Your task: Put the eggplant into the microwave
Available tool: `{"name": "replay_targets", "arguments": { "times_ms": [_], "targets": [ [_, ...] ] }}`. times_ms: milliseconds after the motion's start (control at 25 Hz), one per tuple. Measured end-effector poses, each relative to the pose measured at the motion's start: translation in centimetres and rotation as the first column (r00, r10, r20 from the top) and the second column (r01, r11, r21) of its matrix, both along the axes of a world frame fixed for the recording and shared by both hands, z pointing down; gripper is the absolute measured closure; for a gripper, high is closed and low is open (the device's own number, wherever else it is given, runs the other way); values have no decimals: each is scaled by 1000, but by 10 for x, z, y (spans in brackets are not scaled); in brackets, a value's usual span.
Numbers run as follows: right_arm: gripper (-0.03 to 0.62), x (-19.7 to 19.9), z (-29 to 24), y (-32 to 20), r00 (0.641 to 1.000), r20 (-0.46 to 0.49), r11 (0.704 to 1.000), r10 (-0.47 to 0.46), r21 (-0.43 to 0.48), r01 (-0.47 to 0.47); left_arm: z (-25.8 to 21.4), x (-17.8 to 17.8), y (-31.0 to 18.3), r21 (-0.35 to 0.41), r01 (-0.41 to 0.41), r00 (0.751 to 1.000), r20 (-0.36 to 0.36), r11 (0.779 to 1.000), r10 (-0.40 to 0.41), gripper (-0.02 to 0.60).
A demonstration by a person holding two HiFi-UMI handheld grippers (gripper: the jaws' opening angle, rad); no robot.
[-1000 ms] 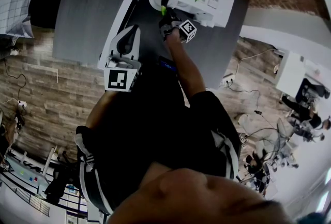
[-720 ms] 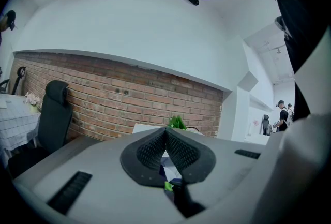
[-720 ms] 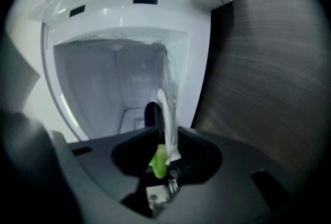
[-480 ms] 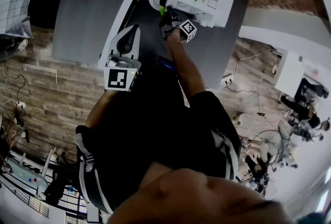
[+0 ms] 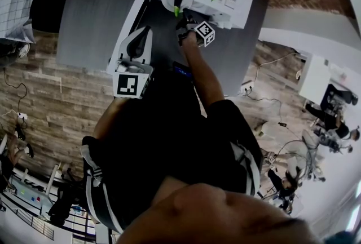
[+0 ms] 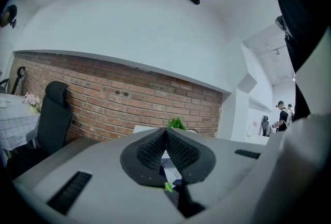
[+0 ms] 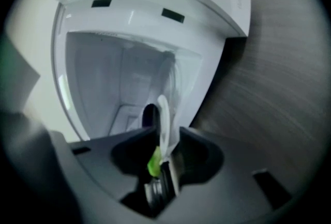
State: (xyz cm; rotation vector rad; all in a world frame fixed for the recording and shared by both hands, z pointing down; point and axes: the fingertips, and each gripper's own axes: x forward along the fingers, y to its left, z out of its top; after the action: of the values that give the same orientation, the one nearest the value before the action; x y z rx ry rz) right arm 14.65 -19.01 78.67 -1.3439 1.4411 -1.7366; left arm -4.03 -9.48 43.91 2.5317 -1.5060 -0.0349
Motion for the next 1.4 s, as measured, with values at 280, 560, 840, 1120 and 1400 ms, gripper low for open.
{"name": "replay_targets", "arguments": {
  "times_ms": [280,560,840,1120,1400],
  "targets": [
    [441,8,-13,5,977,-205,998,-51,28,58,-4,-3,3,6,-5,1000,-3,1000,5,546],
    [546,8,-43,15,858,-501,985,-115,52,162,-5,-2,6,11,-16,1000,-17,1000,16,546],
    [557,-7,-69,31,708,-691,973,-142,33,227,-7,-4,9,20,-33,999,-18,999,34,546],
    [557,-46,-65,45,610,-764,954,-212,-25,300,-9,-5,9,25,-42,999,-27,999,43,546],
    [557,-64,-38,47,606,-745,948,-279,-112,298,-8,-7,7,23,-43,999,-29,999,44,546]
  ]
}}
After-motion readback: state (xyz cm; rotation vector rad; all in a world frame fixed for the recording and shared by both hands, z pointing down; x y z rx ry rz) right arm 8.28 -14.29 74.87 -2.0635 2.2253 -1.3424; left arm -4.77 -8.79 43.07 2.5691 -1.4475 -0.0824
